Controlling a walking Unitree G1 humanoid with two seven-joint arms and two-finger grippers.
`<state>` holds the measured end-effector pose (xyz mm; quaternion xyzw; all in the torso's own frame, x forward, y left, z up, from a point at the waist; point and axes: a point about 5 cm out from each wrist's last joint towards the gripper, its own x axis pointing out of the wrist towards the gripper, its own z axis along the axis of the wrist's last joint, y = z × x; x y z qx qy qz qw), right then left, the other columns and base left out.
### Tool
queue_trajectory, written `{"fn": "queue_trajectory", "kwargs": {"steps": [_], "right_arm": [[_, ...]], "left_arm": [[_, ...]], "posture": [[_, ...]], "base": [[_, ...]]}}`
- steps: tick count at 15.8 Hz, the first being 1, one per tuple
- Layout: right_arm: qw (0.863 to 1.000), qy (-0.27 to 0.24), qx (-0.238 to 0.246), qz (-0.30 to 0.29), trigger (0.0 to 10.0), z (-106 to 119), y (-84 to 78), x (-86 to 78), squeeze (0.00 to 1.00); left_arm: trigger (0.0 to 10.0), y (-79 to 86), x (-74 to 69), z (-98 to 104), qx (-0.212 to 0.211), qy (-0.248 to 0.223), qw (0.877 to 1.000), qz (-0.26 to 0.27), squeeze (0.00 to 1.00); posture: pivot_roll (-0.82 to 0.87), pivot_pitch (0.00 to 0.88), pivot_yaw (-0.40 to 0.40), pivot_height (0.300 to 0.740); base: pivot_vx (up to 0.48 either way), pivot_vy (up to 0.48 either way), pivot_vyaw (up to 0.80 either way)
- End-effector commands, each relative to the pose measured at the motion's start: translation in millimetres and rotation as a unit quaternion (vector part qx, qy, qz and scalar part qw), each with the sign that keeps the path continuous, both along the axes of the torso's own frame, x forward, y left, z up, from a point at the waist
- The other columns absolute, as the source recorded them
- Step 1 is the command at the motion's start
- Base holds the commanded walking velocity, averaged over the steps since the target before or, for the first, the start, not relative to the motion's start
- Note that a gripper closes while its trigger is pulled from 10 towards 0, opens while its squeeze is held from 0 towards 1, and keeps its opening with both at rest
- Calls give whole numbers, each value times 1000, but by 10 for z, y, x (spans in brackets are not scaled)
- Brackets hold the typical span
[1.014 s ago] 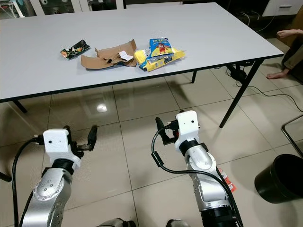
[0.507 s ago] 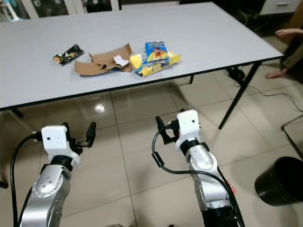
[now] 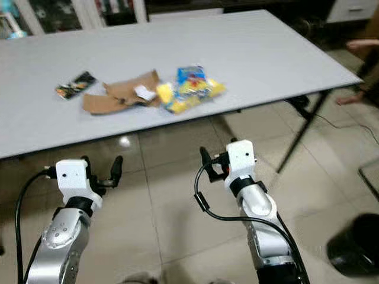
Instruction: Picking trash to rubbish bin
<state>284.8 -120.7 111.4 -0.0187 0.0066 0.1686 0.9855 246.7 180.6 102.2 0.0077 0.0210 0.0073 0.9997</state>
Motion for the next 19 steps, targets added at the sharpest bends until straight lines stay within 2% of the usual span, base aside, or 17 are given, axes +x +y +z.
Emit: {"fn": "queue_trajectory", "kwargs": {"steps": [1, 5, 16, 19], "right_arm": [[1000, -4, 3, 10, 10000, 24, 56, -13, 0], [999, -32, 3, 9, 10000, 154, 84, 20, 0], [1000, -25, 2, 0, 10000, 147, 22, 58, 0], [1000, -28, -1, -1, 10000, 183, -8, 75, 0]], "left_arm": [[10000, 69, -31, -11, 7, 9, 1000, 9, 0], [10000, 68, -39, -4, 8, 10, 1000, 6, 0], [10000, 64, -85, -10, 7, 18, 1000, 10, 0], [10000, 55, -107, -15, 4, 19, 1000, 14, 0]], "posture": [[-45, 110, 28, 740], [-44, 115, 33, 740], [-41, 139, 29, 740], [-43, 147, 24, 740]], "base": [[442, 0, 0], [442, 0, 0], [433, 0, 0], [0, 0, 0]]}}
